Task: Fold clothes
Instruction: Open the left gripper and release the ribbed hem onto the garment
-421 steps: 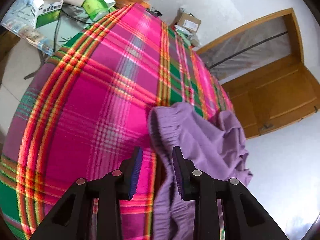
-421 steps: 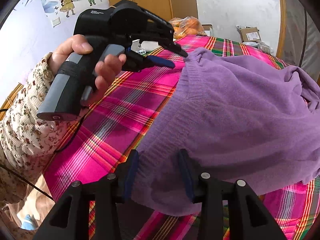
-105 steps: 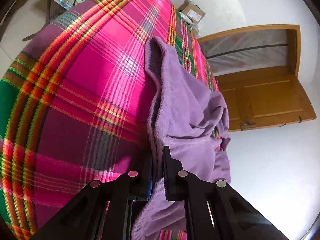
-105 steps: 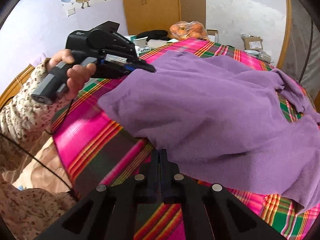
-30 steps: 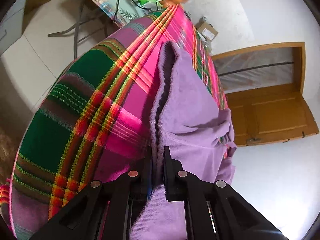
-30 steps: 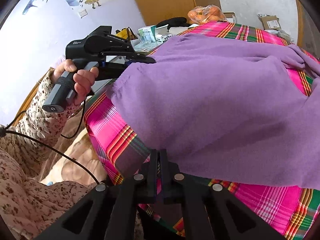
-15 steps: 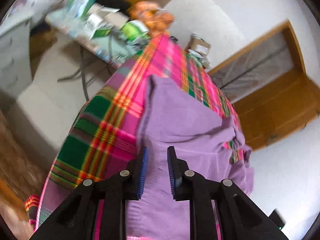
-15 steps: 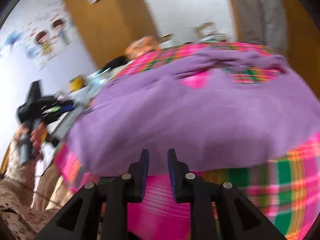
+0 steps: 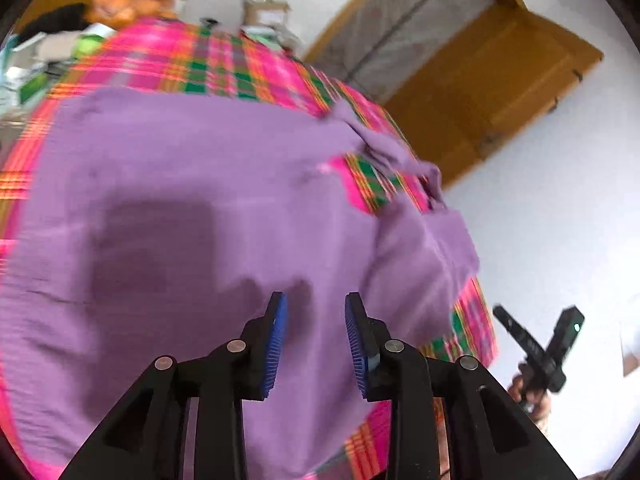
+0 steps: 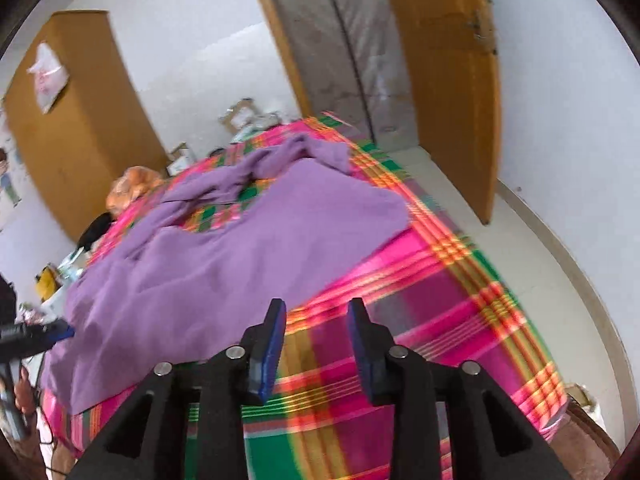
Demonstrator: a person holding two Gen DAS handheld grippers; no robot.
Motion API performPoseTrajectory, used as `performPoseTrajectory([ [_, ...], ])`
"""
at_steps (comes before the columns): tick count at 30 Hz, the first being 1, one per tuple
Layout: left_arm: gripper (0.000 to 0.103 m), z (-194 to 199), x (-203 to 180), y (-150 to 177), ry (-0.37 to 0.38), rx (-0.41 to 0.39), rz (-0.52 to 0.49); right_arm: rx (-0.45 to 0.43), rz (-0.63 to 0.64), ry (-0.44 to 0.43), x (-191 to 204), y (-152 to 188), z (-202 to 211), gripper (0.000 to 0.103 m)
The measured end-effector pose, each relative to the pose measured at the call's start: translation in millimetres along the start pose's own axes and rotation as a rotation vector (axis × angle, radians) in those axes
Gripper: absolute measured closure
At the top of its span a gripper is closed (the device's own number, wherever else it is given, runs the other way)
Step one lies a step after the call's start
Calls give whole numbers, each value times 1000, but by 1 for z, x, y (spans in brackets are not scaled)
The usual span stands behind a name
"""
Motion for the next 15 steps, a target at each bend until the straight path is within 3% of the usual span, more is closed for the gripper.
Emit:
performPoseTrajectory([
  [4,67,-28,-28,13,-4,67,-88,15,-11,8,-14,-7,-17,65],
  [5,60,-34,-34,15,-1,83,-109,21,-17,1,-17,-9,-22,64],
  [7,56,-45,-43,21,6,116,-139,32,-31,-14,-22,-12,-30,63],
  [15,55,-62,-54,33,-7,170,-168,80,-63,-38,-31,-27,-63,56],
])
Point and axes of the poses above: each gripper's, at about its wrist camera, not at the fingertips, and z roughly against the way its jaws point, x to its left, y to its underside, the point moved 7 cm from there along -z, roughly the way its jaws point, and after that the axes turned 6 degrees about y, right-handed, at the moved point
